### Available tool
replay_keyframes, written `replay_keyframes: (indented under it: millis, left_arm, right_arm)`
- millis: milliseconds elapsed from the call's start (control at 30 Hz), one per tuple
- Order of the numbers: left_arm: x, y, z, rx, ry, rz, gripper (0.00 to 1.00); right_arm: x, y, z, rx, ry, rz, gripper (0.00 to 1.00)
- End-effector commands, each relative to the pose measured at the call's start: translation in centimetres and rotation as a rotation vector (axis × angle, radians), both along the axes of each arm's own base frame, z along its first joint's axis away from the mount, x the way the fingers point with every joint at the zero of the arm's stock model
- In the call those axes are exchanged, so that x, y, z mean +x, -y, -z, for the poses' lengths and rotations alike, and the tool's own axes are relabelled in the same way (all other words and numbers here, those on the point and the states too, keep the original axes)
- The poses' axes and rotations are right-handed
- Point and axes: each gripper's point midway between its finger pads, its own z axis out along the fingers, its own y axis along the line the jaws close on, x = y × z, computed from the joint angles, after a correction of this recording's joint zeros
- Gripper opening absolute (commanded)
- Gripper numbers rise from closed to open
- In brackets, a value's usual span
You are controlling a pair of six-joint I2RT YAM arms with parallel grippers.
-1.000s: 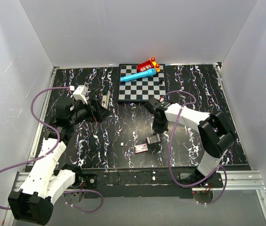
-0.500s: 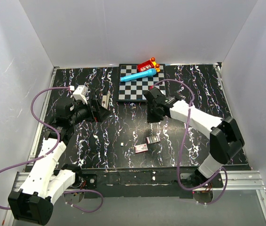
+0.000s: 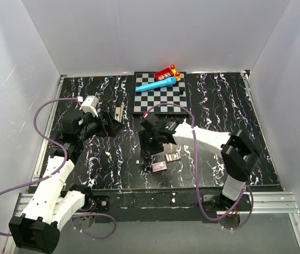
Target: Unload the staples from the stapler
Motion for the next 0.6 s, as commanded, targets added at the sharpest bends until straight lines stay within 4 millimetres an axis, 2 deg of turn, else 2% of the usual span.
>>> replay_keyframes:
  millis: [0,200,233,300,367,567]
  left_arm:
    - [-0.3,-0.5,-0.9,0.015,0.037,-0.020,0.98]
    - [-0.1,-1.1,-1.0,0.025,0.043,-0.063,0.98]
    - [-0.1,-1.2,-1.0,0.026,0.041,-0.068,0.98]
    - [-0.1,-1.3,-1.0,0.029,0.039,-0.078,0.98]
    - [0.0,-1.5,-1.1,0.030,0.039,-0.093,0.98]
    - [0.3,-2.9,-1.0,0.050,0.027,-0.182,0.98]
  right_arm:
    - [-0.6,-3.1,-1.0,0.055,-0.024,0.060,0.59]
    - [-1.0,-3.7,0.1,-0.047,-0.019,0.156,0.61]
    - [-1.2,-3.5,0.8,-0.092,-0.024,0.166,0.61]
    - [-1.3,-3.7,0.7,-0.135,-0.026,0.194,0.59]
    - [-1.7,-3.8,1.8,-0.197,-0.048,0.198,0.59]
    - [-2.3,-4.7,2.6,-0.237,-0.058,0.207,0.58]
